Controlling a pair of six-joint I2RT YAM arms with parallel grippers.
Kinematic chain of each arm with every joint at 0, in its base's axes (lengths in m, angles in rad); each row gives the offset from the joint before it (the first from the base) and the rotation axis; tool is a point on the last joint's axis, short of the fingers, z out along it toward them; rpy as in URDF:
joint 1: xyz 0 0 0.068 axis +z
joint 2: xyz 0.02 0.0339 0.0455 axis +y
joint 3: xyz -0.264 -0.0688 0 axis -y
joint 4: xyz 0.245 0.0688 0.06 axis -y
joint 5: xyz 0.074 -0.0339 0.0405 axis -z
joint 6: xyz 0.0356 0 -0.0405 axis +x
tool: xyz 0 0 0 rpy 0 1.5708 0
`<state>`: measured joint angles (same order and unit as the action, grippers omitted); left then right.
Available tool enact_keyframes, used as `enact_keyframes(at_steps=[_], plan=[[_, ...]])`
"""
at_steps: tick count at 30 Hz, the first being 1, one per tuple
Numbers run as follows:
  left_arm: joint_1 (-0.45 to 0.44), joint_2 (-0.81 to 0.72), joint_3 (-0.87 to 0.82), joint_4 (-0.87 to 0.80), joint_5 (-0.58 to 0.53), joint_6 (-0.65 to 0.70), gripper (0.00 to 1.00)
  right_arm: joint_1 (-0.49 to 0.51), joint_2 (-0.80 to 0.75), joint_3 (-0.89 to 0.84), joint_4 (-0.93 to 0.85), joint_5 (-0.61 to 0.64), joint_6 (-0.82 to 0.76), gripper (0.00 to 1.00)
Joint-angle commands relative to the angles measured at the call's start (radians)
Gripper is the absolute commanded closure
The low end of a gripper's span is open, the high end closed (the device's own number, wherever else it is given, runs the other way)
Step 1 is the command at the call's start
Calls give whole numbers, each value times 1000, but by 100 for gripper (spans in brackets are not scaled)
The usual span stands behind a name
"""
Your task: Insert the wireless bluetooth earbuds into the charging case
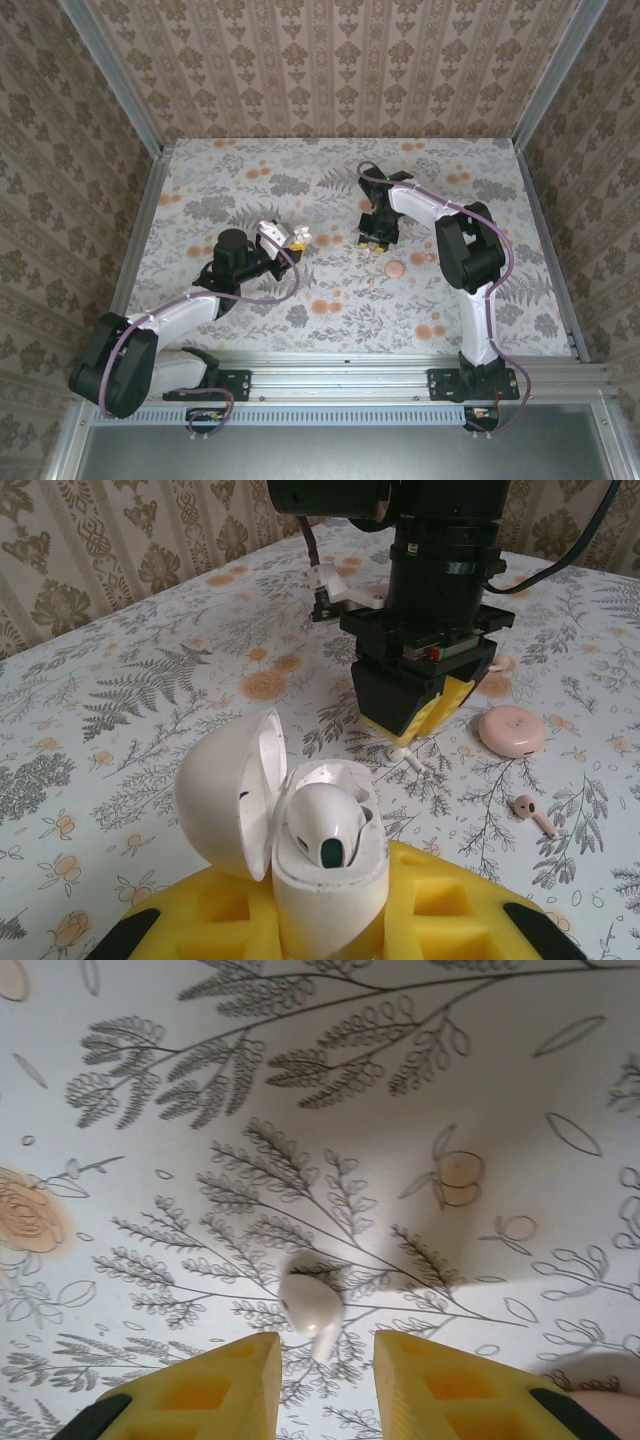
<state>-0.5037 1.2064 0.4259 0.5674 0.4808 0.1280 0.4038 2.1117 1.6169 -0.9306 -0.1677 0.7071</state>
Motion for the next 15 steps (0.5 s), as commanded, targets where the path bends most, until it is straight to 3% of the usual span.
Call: enact_keyframes(at_steps=[1,15], plan=[[-4,-16,1,11,1,11,90,0,-23,31,-60,30,11,69],[-4,-37,1,2,0,19,90,2,54,114,-75,4,-27,70]])
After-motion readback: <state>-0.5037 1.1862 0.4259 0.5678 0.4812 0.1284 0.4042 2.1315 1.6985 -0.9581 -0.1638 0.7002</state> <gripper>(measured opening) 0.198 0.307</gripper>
